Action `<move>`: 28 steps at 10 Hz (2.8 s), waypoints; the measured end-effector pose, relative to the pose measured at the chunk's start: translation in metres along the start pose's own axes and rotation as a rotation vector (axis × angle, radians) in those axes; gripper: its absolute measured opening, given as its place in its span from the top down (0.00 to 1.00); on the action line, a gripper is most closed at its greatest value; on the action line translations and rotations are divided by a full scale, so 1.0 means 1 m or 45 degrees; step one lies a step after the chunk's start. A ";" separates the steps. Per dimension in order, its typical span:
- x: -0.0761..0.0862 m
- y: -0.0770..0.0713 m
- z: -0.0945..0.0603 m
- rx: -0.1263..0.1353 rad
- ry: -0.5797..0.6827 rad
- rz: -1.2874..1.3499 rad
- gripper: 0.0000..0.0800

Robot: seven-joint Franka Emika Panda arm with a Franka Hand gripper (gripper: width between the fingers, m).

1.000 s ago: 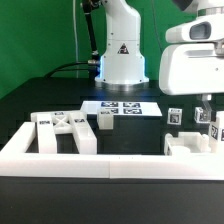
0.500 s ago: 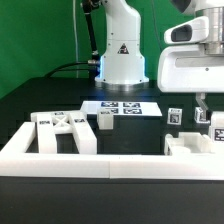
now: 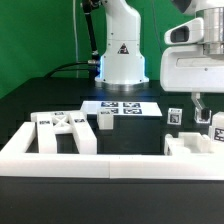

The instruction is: Assemble chair

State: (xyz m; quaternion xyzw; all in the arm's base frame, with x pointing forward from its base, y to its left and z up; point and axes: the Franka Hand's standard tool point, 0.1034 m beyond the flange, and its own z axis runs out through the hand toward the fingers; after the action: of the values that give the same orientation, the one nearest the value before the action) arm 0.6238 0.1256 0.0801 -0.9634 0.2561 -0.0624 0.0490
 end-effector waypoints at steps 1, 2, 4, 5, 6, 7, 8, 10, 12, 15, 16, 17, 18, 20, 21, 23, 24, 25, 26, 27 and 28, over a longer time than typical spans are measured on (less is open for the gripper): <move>-0.001 -0.003 -0.001 -0.007 0.002 -0.122 0.23; -0.001 -0.006 -0.002 -0.010 0.005 -0.299 0.20; -0.001 -0.006 -0.002 -0.012 0.004 -0.549 0.19; -0.002 -0.007 -0.002 -0.015 0.004 -0.693 0.19; -0.002 -0.006 -0.001 -0.018 0.003 -0.818 0.19; -0.002 -0.005 -0.001 -0.021 0.002 -0.924 0.19; -0.002 -0.005 -0.001 -0.026 0.002 -1.021 0.19; -0.003 -0.007 -0.001 -0.043 0.005 -1.221 0.19; -0.002 -0.006 -0.001 -0.046 0.004 -1.290 0.20; -0.002 -0.006 -0.001 -0.045 0.005 -1.243 0.65; -0.002 -0.006 -0.001 -0.045 0.006 -1.224 0.65; -0.002 -0.005 -0.001 -0.042 0.006 -1.161 0.64; -0.001 -0.004 -0.001 -0.034 0.007 -0.995 0.64; 0.001 -0.002 -0.001 -0.034 0.013 -0.705 0.64; 0.002 -0.001 -0.001 -0.022 0.013 -0.562 0.64; 0.003 0.000 -0.001 -0.018 0.014 -0.295 0.64; 0.003 0.001 -0.001 -0.020 0.013 -0.120 0.64; 0.003 0.001 -0.001 -0.021 0.011 0.007 0.64; 0.003 0.001 -0.001 -0.021 0.012 0.122 0.64; 0.003 0.001 -0.001 -0.022 0.014 0.192 0.64; 0.003 0.001 -0.001 -0.021 0.014 0.204 0.64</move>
Offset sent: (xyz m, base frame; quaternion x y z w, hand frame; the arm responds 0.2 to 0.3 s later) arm 0.0051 0.0086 0.0008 0.0008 -0.0016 -0.2323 0.9726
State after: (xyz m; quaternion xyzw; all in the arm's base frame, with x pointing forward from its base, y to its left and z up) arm 0.6256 0.1231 0.0811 -0.9398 0.3333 -0.0616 0.0445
